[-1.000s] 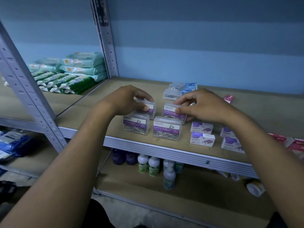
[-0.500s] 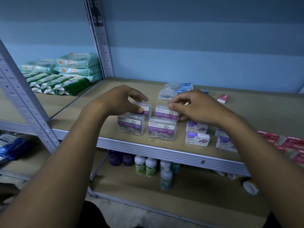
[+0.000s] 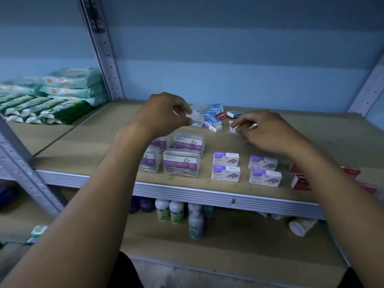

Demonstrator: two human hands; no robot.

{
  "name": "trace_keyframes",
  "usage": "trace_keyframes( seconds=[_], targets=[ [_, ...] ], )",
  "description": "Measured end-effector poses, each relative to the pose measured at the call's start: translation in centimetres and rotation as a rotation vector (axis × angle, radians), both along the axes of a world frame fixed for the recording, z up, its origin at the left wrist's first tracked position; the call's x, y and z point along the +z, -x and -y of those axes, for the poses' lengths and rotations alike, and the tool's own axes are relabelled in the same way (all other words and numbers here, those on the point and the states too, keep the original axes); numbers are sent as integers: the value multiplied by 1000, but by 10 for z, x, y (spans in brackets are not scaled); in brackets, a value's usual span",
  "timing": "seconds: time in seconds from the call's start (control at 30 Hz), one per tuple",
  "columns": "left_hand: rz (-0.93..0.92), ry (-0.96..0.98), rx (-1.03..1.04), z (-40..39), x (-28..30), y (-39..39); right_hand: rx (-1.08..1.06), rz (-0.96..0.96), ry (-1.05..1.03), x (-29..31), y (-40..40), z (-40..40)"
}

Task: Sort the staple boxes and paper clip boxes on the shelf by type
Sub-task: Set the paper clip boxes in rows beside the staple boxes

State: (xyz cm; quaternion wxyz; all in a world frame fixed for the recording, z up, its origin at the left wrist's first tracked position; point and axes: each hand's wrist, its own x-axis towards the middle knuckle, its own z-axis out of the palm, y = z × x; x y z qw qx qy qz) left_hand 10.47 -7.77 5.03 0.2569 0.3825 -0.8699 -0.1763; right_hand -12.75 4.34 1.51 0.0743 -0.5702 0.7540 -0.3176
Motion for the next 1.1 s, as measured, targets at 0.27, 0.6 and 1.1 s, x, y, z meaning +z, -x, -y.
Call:
trace_keyframes(
  seconds=[0.27, 0.6, 1.1],
  targets=[
    [111, -37, -39, -11, -11, 47, -19, -50, -56, -4, 29, -19],
    [368, -28, -30, -10, -6, 99, 10, -75, -123, -3, 34, 1],
    [462, -26, -85, 14, -23, 122, 147, -258, -258, -16, 52, 56]
  ],
)
